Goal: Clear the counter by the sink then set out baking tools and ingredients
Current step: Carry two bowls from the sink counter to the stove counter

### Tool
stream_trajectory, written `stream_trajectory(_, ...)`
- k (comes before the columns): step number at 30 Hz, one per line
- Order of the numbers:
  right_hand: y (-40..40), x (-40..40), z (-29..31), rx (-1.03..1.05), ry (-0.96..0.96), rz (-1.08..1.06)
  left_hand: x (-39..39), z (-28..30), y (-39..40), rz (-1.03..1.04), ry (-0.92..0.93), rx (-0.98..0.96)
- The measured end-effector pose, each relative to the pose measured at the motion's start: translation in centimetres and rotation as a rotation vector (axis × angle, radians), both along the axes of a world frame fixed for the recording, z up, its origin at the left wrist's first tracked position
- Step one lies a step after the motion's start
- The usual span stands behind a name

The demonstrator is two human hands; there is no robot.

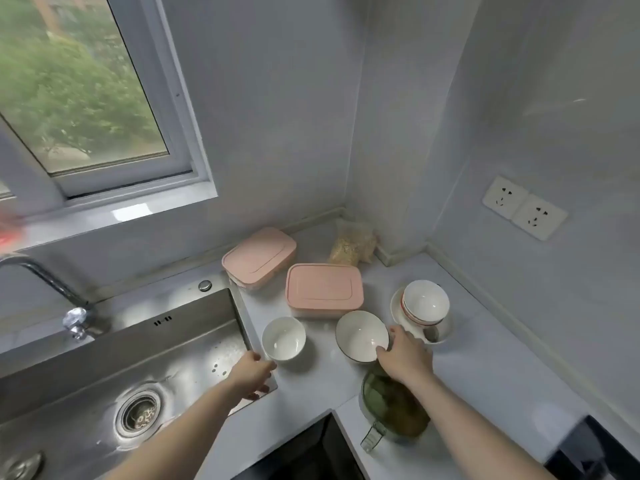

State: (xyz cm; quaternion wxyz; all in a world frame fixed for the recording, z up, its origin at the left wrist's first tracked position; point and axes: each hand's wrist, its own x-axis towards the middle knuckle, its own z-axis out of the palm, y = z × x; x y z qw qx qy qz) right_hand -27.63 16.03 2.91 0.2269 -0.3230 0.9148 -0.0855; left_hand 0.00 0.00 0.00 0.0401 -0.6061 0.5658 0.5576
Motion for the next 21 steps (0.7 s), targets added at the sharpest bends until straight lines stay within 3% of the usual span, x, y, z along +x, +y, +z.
stream_trajectory(10, -4.0, -3.5, -2.7, 0.281, -0.071, 0.038, -2.8, -1.0, -2.2, 0.001, -0.102, 0.026)
stream_trajectory(21, -5.0, -5.3, -5.5, 0.25, -0.221, -0.016, -4.5, -3.1, -2.5, 0.148, -0.104, 0.063)
